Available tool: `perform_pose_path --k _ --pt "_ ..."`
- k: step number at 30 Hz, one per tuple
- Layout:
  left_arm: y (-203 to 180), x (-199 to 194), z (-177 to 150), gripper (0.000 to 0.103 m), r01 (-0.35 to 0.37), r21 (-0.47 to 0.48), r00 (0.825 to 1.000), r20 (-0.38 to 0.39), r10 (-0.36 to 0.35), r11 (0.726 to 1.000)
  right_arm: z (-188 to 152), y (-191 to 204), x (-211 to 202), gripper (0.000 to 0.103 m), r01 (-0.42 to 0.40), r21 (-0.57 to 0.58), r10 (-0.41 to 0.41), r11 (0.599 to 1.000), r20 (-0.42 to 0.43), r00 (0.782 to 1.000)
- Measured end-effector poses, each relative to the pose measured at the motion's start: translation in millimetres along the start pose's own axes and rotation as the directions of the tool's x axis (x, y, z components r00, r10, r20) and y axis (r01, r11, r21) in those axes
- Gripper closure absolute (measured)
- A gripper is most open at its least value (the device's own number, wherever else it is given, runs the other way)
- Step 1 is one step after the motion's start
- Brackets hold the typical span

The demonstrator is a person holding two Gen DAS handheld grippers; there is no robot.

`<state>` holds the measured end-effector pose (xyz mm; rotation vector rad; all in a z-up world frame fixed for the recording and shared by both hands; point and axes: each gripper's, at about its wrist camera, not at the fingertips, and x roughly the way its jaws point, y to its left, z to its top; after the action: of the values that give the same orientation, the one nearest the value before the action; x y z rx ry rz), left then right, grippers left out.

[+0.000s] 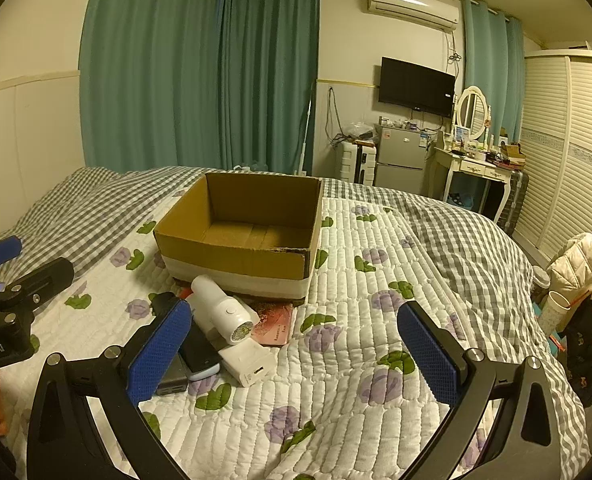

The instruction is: Organize rigid objects

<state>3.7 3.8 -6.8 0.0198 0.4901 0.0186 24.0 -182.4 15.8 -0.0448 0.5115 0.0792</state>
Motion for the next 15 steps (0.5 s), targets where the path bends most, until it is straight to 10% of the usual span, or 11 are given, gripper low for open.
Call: perform_pose_path --k 15 --pt "-4 -5 6 0.0 -0.026 0.021 1.0 -0.012 0.027 0.999 10 1 -11 0.0 0.006 -0.053 -0.006 0.999 -0.01 1.0"
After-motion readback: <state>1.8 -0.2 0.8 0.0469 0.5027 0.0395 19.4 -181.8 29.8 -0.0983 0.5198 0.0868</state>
